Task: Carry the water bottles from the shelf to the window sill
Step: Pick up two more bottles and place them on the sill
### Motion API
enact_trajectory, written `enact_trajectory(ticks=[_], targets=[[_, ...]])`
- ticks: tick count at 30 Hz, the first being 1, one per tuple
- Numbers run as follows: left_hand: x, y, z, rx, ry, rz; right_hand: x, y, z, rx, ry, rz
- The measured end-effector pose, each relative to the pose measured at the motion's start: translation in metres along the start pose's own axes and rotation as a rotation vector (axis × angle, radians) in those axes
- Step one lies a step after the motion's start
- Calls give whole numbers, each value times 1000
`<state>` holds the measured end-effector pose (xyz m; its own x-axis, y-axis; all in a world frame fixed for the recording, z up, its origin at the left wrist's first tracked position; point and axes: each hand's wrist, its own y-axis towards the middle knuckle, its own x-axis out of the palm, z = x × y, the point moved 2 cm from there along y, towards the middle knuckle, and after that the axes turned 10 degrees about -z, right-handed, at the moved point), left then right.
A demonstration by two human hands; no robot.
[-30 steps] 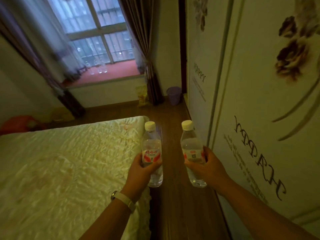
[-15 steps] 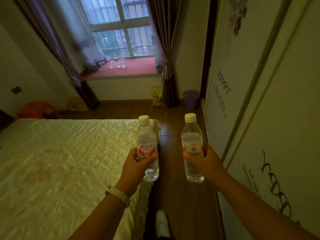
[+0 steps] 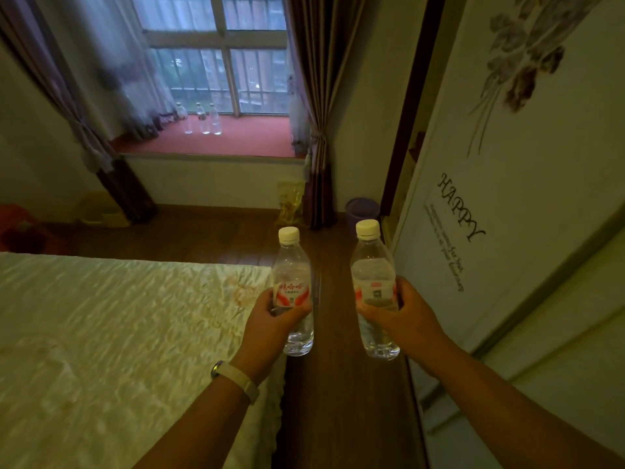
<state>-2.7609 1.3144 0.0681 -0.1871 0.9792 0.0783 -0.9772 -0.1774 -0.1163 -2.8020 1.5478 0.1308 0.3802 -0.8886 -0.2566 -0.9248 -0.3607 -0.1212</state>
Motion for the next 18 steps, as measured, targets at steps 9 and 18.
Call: enact_trajectory(ticks=[9,18], targets=[[-30,107,30,0,16,-13,-2,116,-10,11,32,29],[-29,218,31,-35,55,51,-19,242,17,38,132,-12]])
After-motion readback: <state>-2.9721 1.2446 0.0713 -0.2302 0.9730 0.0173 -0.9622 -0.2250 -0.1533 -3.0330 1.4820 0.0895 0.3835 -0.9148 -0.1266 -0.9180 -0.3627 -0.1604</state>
